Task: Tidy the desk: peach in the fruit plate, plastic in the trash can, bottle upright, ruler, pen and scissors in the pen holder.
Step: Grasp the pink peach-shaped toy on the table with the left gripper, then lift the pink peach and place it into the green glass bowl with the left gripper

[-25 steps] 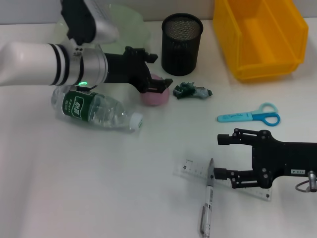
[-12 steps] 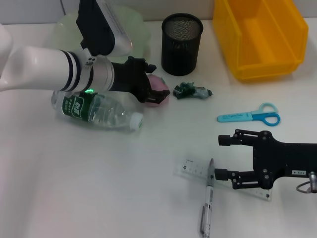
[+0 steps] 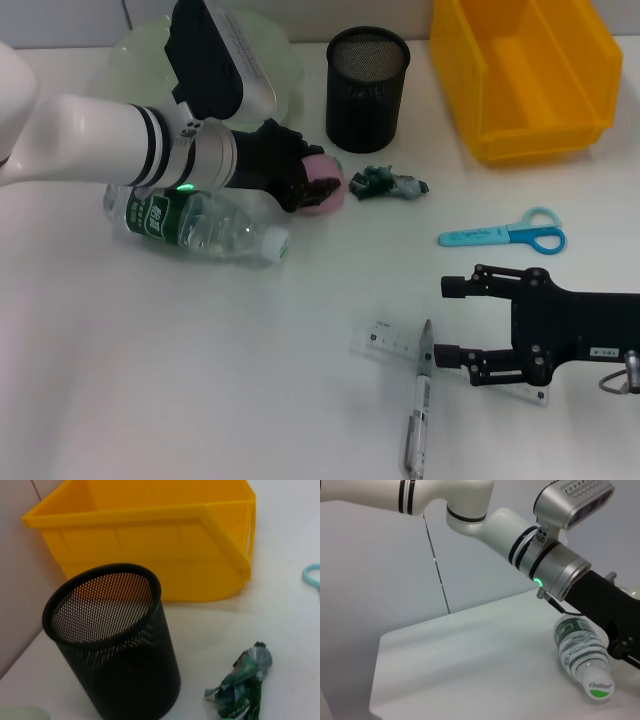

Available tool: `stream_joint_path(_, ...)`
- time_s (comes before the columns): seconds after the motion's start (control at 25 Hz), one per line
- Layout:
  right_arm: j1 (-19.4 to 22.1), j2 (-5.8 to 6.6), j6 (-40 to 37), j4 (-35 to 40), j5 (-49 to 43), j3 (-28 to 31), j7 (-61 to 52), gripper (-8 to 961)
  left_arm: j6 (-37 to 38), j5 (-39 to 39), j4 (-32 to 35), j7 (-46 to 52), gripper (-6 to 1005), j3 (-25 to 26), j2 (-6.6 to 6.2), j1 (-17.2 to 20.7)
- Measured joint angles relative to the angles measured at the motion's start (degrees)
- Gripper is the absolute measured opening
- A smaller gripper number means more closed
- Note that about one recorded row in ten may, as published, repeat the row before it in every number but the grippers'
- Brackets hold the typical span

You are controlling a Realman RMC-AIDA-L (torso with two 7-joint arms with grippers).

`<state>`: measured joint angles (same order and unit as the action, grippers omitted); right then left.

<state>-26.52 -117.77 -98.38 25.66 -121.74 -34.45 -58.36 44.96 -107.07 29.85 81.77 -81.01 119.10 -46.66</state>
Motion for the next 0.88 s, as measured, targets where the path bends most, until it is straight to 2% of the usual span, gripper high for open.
stream_joint_path(0.04, 0.0, 0.00, 0.0, 0.0, 0.0, 0.0, 0.0, 815, 0.2, 0.1, 0.5, 0.1, 690, 0.0, 0.00, 0.3)
stream_joint_path(0.08, 0.1, -0.01, 0.0, 0.0, 0.0, 0.0, 0.0, 815, 0.6, 0.2, 1.3, 0.4, 440, 0.0, 0.00, 0.6)
stream_joint_path(0.28, 0.1, -0.02, -0.1, -0.1, 0.0, 0.0, 0.0, 816, 1.7, 0.2, 2.0, 1.1, 226, -0.1, 0.00, 0.8)
stream_joint_path(0.44, 0.3, -0.11, -0.2, -0.1, 0.0, 0.0, 0.0, 816, 2.7, 0.4, 2.8, 1.9, 194, 0.3, -0.02, 1.1)
stream_joint_path(0.56, 0.5, -0.17, -0.2, 0.0, 0.1, -0.1, 0.0, 816, 6.0, 2.7, 6.3, 3.0, 170, 2.1, -0.27, 3.1)
stream_joint_path(0.64, 0.5, -0.17, -0.2, 0.0, 0.1, -0.1, 0.0, 816, 9.1, 6.2, 9.8, 3.2, 157, 4.7, -0.45, 5.4)
stream_joint_path(0.68, 0.5, -0.20, -0.2, -0.1, 0.1, -0.1, 0.0, 815, 11.6, 9.9, 12.5, 3.1, 150, 7.8, -0.53, 7.7)
stream_joint_path(0.72, 0.5, -0.24, -0.2, -0.2, 0.1, -0.1, 0.0, 815, 11.6, 9.9, 12.5, 3.1, 144, 7.8, -0.53, 7.7)
stream_joint_path(0.88, 0.7, -0.34, -0.2, -0.3, 0.2, -0.1, 0.0, 815, 13.4, 21.8, 13.7, -0.3, 123, 14.5, -0.54, 11.9)
